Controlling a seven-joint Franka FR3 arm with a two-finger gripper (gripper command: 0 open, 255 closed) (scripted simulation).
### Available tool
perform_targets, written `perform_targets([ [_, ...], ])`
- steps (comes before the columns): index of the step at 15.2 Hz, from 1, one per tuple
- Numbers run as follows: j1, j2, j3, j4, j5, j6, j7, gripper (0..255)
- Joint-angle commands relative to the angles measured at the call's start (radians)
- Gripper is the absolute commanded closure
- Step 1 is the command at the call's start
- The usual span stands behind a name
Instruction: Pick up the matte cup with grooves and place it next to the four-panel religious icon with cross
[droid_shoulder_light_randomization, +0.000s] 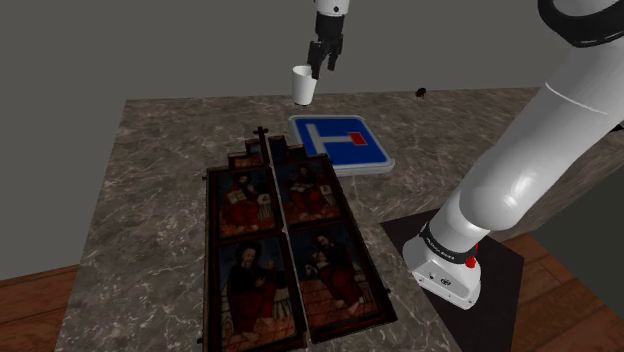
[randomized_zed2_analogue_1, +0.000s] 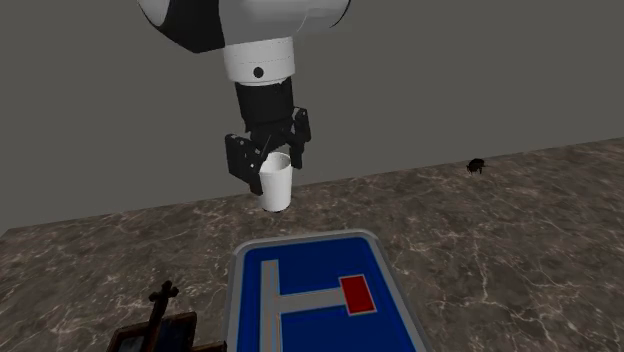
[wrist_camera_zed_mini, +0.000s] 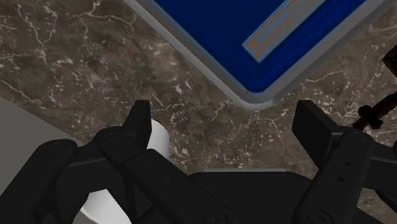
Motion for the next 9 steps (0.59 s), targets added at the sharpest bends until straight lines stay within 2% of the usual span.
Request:
perform_targets([
  [1, -0.001, 0.074, -0.001, 0.065, 0.0, 0.009, 0.0, 0],
  [9, -0.024, 0.416, -0.012, 0.456, 0.008, -0.041, -0.028, 0],
])
